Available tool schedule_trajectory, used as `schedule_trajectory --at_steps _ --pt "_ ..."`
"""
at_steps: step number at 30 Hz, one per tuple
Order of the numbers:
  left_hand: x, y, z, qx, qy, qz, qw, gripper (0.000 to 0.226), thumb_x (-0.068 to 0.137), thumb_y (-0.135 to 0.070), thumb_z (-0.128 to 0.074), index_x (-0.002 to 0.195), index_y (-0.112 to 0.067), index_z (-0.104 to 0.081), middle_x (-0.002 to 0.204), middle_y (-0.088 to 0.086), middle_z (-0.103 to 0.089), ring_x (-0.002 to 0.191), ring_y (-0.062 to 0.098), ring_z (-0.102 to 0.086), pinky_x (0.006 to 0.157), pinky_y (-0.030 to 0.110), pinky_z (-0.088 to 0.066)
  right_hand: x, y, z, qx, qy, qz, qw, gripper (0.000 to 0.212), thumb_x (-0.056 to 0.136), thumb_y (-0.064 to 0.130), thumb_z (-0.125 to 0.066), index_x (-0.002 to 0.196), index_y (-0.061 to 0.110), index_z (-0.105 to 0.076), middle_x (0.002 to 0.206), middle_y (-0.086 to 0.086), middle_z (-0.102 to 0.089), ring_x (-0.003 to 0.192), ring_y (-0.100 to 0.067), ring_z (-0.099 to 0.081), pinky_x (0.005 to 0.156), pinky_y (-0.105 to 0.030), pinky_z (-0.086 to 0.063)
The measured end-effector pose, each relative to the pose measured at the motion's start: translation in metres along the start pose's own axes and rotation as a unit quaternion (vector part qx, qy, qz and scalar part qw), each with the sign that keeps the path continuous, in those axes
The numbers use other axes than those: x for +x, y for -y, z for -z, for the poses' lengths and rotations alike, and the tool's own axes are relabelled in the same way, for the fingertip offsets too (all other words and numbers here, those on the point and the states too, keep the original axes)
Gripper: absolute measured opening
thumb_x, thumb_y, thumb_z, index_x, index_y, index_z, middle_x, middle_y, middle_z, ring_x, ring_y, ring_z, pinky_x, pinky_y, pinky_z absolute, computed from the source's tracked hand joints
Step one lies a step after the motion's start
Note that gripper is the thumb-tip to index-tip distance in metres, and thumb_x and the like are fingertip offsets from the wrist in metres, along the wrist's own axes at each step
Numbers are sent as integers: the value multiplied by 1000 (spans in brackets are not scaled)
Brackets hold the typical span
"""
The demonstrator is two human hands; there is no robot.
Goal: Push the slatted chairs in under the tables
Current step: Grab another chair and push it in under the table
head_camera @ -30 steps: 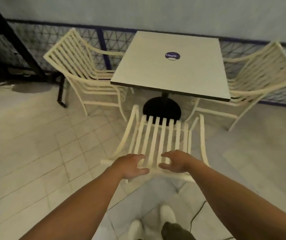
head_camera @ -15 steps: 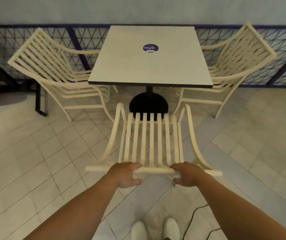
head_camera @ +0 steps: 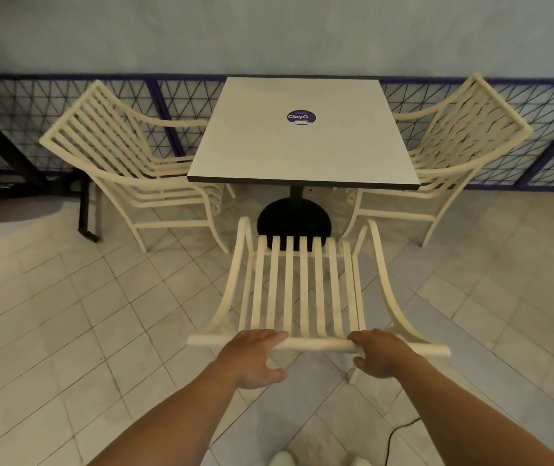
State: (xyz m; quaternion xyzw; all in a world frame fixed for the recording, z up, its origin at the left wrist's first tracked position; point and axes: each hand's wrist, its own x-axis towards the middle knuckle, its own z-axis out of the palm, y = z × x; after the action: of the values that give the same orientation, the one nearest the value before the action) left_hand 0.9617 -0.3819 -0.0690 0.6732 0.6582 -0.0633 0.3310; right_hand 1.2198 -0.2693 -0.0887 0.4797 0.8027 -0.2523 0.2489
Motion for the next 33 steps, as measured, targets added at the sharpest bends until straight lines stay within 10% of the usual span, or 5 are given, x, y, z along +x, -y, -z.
schedule_trajectory --at_steps 24,33 --pt "3 -4 -6 5 -24 11 1000 71 92 -51 -60 154 -35 -29 149 -13 -43 131 18 -41 109 33 -29 -2 -6 -7 -12 -41 5 999 45 90 29 -62 134 36 -52 119 4 -63 105 -18 -61 95 -35 -50" --pt "31 27 -11 72 -1 62 995 59 98 -22 -54 146 -52 -35 132 -7 -58 113 20 -58 85 38 -43 19 -20 -2 -48 19 12 999 62 91 15 -60 144 41 -41 123 4 -60 104 -18 -61 94 -34 -51"
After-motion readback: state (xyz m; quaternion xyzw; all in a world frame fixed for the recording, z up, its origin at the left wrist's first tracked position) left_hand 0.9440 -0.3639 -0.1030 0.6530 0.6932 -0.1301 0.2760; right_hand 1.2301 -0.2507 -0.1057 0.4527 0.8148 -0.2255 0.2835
